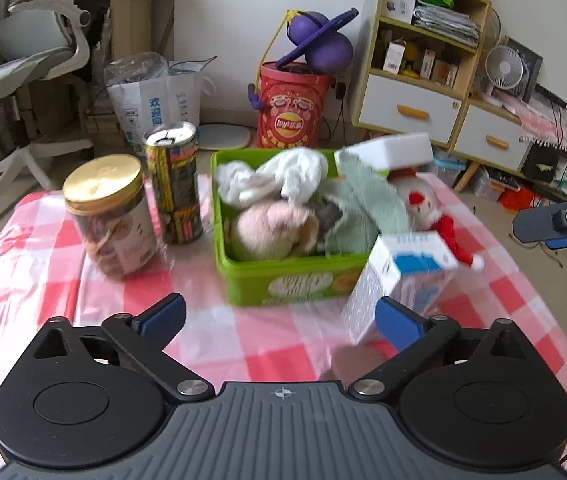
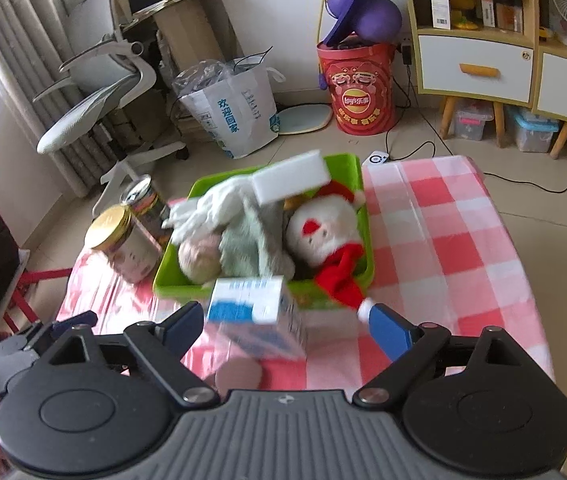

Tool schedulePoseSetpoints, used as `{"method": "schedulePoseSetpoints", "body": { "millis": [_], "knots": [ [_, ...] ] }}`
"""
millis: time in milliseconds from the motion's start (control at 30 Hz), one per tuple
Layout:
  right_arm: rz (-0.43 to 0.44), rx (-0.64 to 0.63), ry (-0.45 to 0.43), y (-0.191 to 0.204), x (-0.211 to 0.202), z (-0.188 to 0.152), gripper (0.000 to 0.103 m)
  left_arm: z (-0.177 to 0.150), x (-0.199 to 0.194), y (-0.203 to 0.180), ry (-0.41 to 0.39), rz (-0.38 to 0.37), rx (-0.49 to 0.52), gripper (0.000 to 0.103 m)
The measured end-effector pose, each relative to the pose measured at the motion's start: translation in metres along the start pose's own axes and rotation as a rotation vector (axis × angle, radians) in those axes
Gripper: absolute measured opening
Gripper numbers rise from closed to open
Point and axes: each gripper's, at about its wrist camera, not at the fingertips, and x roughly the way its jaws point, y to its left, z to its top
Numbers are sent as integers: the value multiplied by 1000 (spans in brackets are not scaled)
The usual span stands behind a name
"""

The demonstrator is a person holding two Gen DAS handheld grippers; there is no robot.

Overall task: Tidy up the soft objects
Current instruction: 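Withdraw both tools and move them toward the two brown makeup sponges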

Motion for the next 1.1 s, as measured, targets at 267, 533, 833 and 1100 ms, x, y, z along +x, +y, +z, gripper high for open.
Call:
{"method": "schedulePoseSetpoints", "body": {
  "millis": [267,533,833,1100],
  "knots": [
    [-7,-18,5,13,11,-47,76,-30,-2,4,35,32,10,98],
    [-79,84,3,1,38,-83,76,-49,4,3,62,28,79,98],
    [-164,9,-49,-5,53,-105,76,-75,27,2,113,-20,138,98],
    [-164,-72,-60,-10,69,-113,76,-88,45,-4,107,-69,164,96]
  ]
}}
